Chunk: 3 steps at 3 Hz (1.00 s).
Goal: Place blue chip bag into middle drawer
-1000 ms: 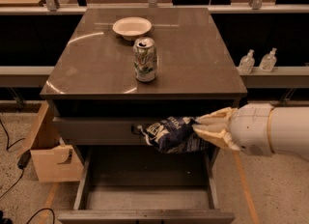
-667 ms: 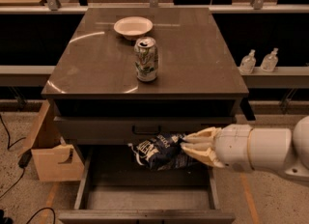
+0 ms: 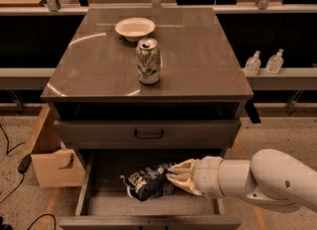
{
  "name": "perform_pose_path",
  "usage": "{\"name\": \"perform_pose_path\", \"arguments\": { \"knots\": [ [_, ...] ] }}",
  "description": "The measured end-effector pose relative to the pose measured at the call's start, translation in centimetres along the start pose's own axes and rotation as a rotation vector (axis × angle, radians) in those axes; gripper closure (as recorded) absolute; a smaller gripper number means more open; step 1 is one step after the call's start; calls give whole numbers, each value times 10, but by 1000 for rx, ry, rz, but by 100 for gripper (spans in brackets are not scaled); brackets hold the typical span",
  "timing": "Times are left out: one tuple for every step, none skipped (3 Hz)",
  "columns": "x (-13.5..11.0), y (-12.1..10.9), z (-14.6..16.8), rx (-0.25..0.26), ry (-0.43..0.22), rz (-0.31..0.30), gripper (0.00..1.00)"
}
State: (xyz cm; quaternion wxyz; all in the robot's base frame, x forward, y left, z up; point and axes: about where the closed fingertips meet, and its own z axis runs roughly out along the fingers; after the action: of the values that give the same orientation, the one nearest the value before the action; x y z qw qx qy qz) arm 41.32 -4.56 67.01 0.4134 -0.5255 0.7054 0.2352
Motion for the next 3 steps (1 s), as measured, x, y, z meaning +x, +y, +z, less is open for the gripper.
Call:
{"name": "perform_pose_path", "arguments": {
  "knots": [
    [-1,1,-1,-4,-1,-1,100],
    [5,0,4,32,3,17,100],
    [40,-19,13,126,-15,82,100]
  ]
}}
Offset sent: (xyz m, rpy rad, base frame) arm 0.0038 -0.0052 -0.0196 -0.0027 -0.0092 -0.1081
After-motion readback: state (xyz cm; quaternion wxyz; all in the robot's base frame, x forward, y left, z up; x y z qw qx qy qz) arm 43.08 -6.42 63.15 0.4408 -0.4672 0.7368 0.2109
